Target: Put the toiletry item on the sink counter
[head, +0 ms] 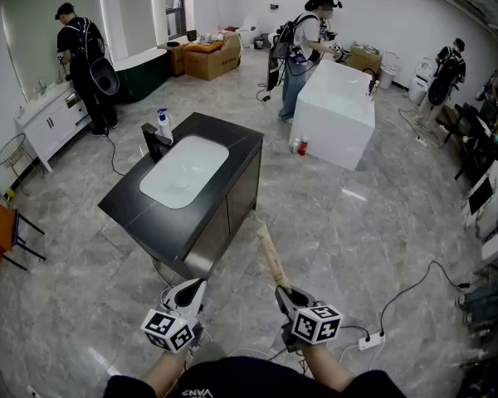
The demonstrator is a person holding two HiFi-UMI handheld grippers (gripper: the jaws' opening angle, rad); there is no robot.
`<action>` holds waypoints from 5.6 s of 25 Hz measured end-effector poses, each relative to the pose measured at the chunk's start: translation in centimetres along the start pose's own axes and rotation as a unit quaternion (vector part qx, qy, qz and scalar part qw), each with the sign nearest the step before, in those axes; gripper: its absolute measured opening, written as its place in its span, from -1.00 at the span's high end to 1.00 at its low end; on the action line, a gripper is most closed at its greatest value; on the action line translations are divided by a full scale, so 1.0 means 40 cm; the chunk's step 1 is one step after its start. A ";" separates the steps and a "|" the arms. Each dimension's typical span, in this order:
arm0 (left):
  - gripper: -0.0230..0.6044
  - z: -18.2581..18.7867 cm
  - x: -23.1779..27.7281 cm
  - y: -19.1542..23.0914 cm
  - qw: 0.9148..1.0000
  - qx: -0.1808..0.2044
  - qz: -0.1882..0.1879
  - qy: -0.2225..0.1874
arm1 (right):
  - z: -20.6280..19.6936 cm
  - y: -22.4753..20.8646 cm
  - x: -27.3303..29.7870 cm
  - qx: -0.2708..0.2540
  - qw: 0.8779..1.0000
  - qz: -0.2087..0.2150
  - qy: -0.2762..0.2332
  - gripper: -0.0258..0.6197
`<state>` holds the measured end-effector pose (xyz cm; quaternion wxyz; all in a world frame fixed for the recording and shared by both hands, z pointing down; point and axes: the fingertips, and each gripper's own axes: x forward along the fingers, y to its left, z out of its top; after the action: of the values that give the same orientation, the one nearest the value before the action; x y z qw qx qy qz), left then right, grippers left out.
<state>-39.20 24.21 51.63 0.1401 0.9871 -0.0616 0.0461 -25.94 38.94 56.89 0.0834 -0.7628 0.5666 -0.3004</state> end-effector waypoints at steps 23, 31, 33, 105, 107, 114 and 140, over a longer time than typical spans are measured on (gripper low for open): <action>0.91 0.105 0.304 0.363 0.997 0.011 -0.065 0.029 | 0.188 -0.029 0.384 0.035 0.998 -0.023 -0.036 0.80; 0.91 0.153 0.429 0.494 0.996 0.012 -0.083 0.025 | 0.252 -0.060 0.531 0.031 0.998 -0.038 -0.039 0.80; 0.91 0.151 0.462 0.499 0.996 0.005 -0.080 0.027 | 0.272 -0.085 0.543 0.031 0.998 -0.037 -0.036 0.80; 0.91 0.275 1.128 1.000 0.980 -0.024 0.199 -0.023 | 0.789 -0.507 1.646 -0.157 0.963 0.134 0.174 0.80; 0.91 0.281 1.134 1.014 0.976 -0.029 0.214 -0.028 | 0.791 -0.507 1.675 -0.165 0.958 0.141 0.185 0.80; 0.91 0.284 1.155 1.059 0.963 -0.039 0.262 -0.041 | 0.799 -0.496 1.779 -0.188 0.945 0.170 0.209 0.80; 0.91 0.269 1.151 1.107 0.937 -0.058 0.343 -0.036 | 0.754 -0.437 2.016 -0.222 0.910 0.196 0.289 0.79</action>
<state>1.12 -26.02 58.31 0.1704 0.8971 -0.4042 0.0517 19.28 -35.22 70.08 -0.1984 -0.5145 0.7563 -0.3520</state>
